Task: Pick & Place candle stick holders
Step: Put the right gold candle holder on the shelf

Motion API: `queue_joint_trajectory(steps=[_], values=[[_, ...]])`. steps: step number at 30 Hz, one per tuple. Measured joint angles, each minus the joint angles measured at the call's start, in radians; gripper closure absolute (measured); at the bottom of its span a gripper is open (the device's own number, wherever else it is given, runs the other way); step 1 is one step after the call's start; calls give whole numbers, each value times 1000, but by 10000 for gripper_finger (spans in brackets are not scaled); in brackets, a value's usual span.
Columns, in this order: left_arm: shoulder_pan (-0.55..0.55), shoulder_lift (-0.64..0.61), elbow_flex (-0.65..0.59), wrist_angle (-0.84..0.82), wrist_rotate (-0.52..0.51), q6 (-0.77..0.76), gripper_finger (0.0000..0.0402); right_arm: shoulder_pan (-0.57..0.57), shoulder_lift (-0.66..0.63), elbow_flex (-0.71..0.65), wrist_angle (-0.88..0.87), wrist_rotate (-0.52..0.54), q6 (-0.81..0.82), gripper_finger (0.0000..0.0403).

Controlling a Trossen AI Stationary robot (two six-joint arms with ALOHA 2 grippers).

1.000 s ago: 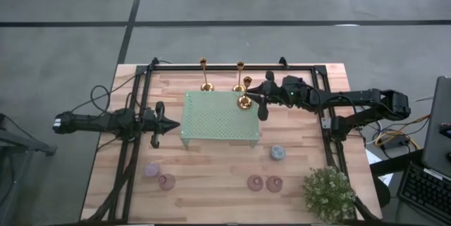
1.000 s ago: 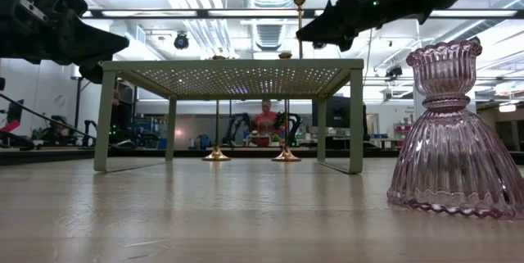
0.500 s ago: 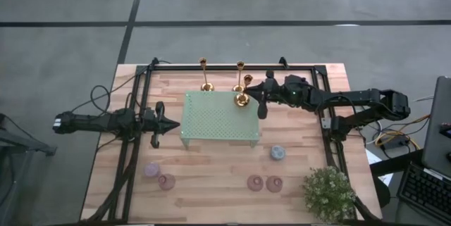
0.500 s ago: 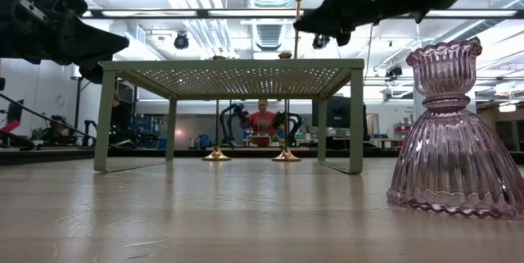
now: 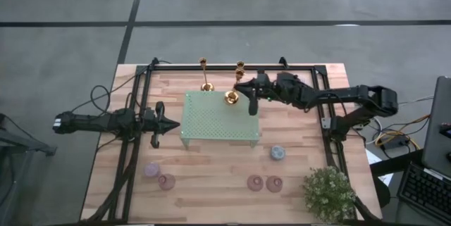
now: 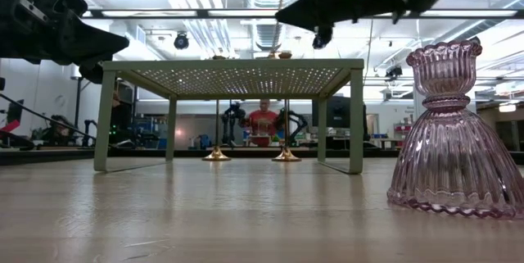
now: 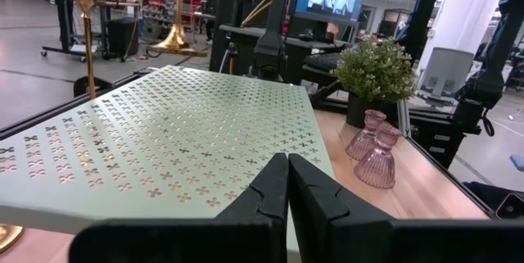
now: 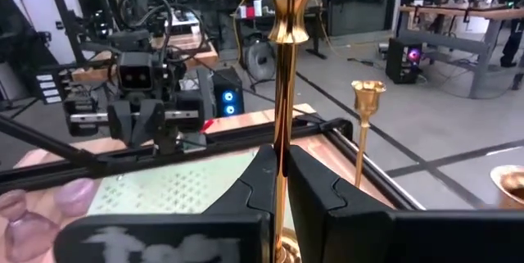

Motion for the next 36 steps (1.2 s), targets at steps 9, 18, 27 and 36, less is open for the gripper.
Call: queue_joint_trajectory(steps=[9,18,27,36], values=[[0,0,0,0,0,0,388,-2,127,128,-95,-21,-30,390],[0,0,0,0,0,0,388,-2,165,153,-96,-22,-62,390],[0,0,0,0,0,0,388,-2,166,137,-83,-21,-60,390],[0,0,0,0,0,0,388,-2,198,139,-63,-19,-74,390]])
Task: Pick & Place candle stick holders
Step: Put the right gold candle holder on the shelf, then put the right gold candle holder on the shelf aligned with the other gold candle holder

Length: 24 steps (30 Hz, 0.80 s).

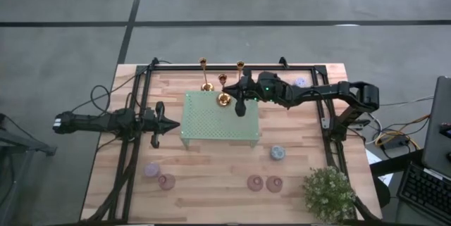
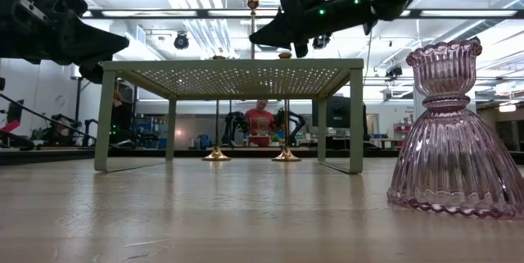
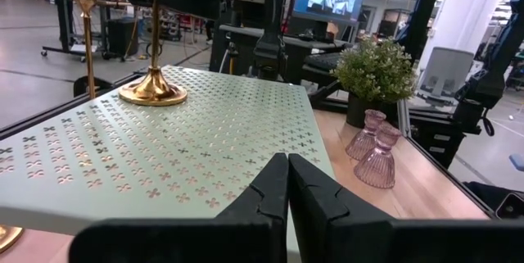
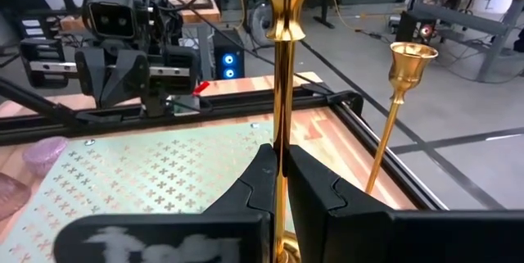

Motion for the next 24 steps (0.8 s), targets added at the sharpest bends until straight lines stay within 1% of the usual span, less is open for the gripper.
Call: queue_joint_trajectory(steps=[4,16,24], values=[[0,0,0,0,0,0,388,0,-1,0,-4,-1,0,382],[0,0,0,0,0,0,388,2,-32,1,-39,0,16,306],[0,0,0,0,0,0,388,2,-87,-16,-42,28,0,272]])
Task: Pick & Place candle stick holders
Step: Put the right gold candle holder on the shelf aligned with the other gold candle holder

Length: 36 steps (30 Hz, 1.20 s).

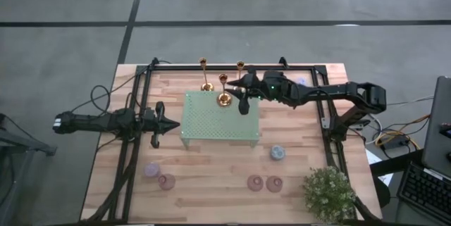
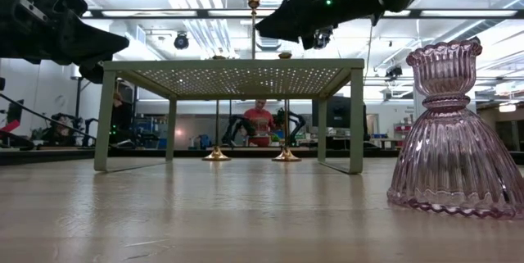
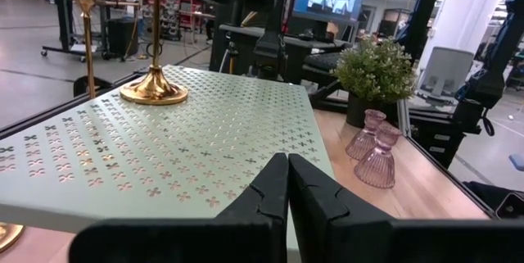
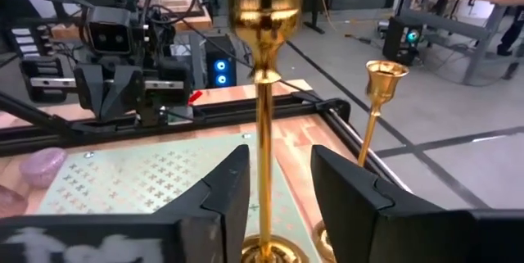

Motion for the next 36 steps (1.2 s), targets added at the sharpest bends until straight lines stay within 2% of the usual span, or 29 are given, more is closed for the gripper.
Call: queue_joint_trajectory(steps=[11,14,19,21,30,36], values=[[0,0,0,0,0,0,388,0,-91,-36,-146,15,-3,250],[0,0,0,0,0,0,388,0,-100,-64,-149,104,-3,250],[0,0,0,0,0,0,388,-8,-93,-108,-141,311,0,251],[0,0,0,0,0,0,388,-21,-88,-117,-142,358,5,252],[0,0,0,0,0,0,388,-106,-15,-111,-83,361,71,252],[0,0,0,0,0,0,388,-147,42,-107,-28,290,80,253]])
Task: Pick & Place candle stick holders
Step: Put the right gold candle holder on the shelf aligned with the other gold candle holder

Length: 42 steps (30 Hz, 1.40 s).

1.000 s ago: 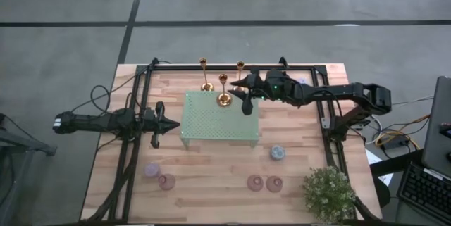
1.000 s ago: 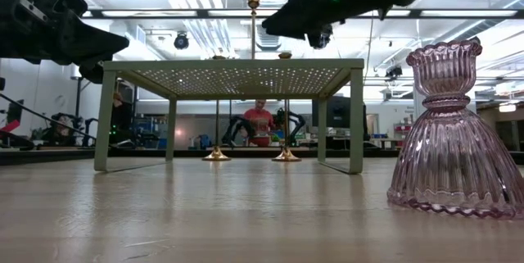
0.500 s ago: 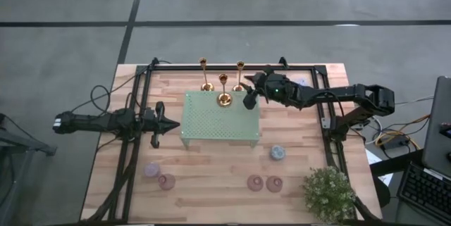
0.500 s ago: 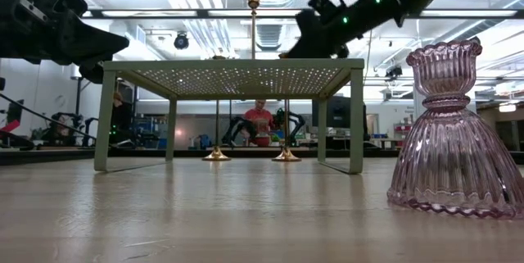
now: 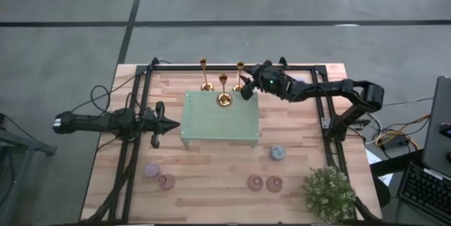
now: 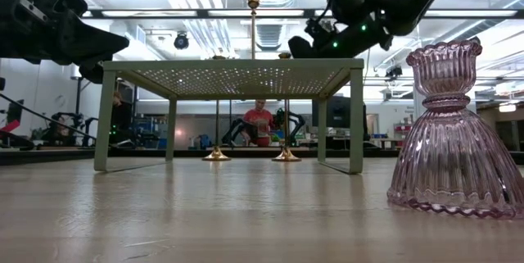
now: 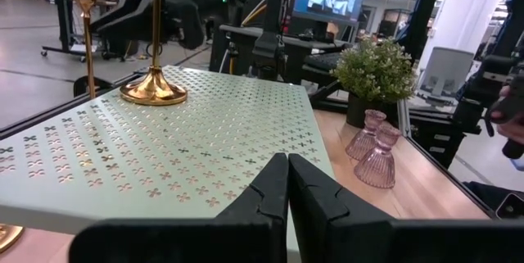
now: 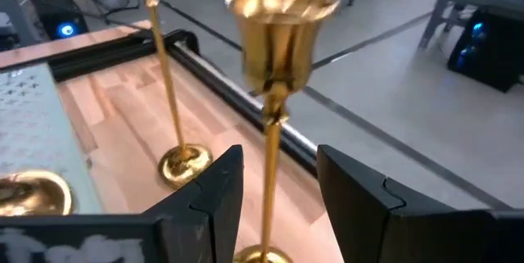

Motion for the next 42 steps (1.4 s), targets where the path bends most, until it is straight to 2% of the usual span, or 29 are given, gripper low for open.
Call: queue_joint_trajectory(steps=[11,16,19,28,30,37,42], values=[[0,0,0,0,0,0,388,-23,40,1,106,-20,-8,259],[0,0,0,0,0,0,388,-48,45,14,103,-84,1,273],[0,0,0,0,0,0,388,-53,52,24,105,-120,15,290],[0,0,0,0,0,0,388,-55,57,24,100,-122,-8,378],[0,0,0,0,0,0,388,-55,56,24,99,-120,-10,386],[0,0,0,0,0,0,388,-55,0,23,90,-120,-29,387],[0,0,0,0,0,0,388,-55,-103,23,-26,-114,-70,388]])
